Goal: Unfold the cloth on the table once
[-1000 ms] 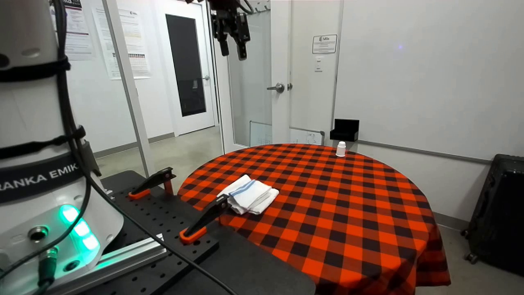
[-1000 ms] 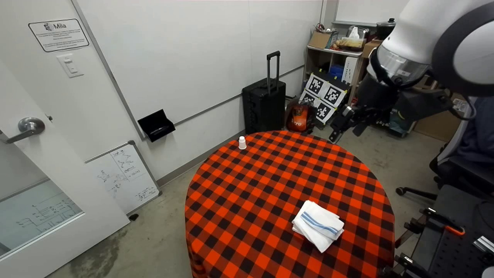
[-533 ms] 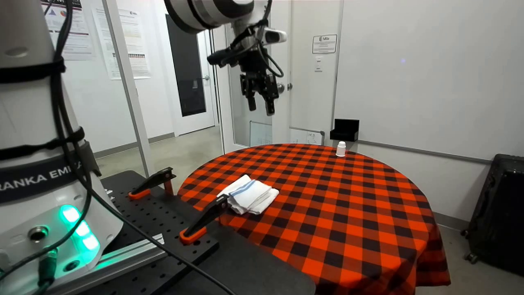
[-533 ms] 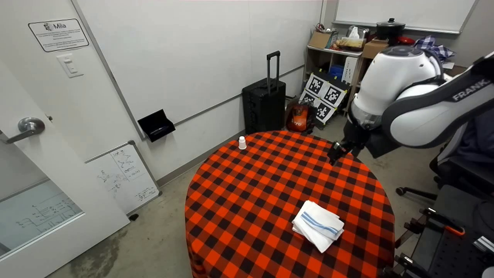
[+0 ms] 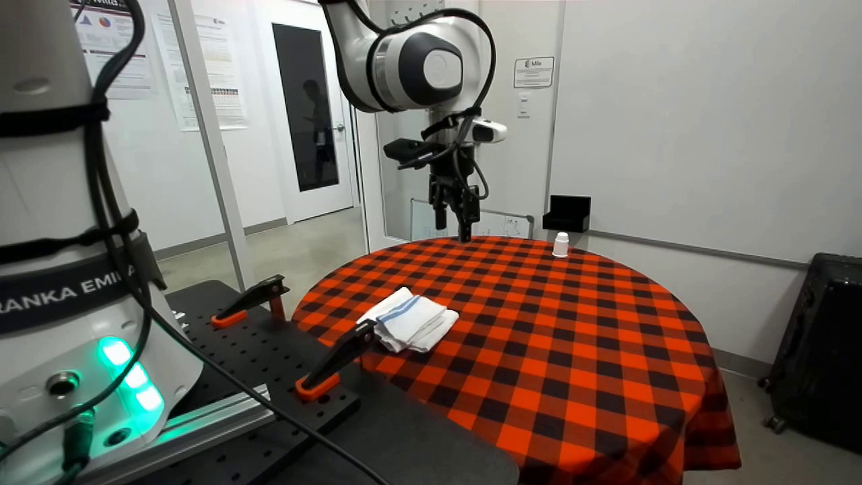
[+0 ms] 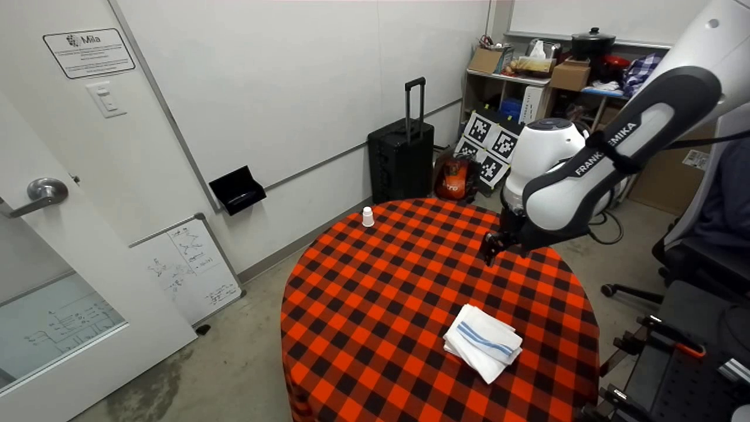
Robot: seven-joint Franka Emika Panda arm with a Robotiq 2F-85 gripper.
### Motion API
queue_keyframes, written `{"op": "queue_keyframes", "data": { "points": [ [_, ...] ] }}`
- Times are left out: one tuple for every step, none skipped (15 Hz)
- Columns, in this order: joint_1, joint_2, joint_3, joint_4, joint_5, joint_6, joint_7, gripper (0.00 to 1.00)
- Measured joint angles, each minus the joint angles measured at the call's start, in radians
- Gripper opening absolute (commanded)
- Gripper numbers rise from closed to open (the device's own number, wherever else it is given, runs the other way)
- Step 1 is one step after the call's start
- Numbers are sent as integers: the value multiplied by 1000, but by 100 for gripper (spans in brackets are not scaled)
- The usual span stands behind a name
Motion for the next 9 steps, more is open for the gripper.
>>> {"op": "queue_keyframes", "data": {
  "points": [
    [0, 29, 4, 23, 48, -6, -17, 100],
    [-4, 57, 11, 45, 99, -14, -38, 100],
    [-8, 82, 19, 66, 145, -26, -58, 100],
    [-11, 105, 25, 85, 180, -38, -75, 100],
    [-12, 128, 27, 102, 202, -53, -93, 100],
    [-13, 149, 29, 118, 217, -69, -109, 100],
    [-14, 168, 31, 130, 230, -84, -123, 100],
    [-15, 185, 34, 142, 243, -97, -134, 100],
    [-17, 201, 38, 152, 255, -108, -147, 100]
  ]
}}
